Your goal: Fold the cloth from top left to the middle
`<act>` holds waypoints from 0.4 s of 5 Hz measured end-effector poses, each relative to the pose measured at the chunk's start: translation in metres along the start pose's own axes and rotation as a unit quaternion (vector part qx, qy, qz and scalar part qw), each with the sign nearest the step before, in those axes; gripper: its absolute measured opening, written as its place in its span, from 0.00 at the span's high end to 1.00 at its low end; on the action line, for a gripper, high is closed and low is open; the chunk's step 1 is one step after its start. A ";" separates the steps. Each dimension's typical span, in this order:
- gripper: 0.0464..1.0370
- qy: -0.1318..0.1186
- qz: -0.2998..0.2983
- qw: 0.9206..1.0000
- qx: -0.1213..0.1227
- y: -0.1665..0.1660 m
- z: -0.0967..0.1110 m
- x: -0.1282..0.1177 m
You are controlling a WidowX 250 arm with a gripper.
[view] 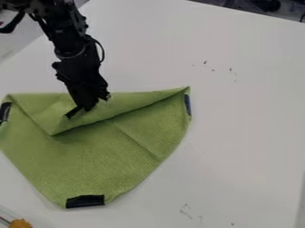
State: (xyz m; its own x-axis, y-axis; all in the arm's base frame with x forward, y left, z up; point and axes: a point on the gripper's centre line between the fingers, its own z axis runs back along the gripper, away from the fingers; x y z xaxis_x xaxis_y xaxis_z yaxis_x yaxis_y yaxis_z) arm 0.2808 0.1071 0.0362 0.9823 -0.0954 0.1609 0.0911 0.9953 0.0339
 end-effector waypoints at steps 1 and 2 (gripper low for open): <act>0.47 0.012 0.015 1.000 -0.015 -0.006 -0.003 -0.007; 0.17 0.027 0.027 0.999 -0.028 -0.011 -0.003 -0.012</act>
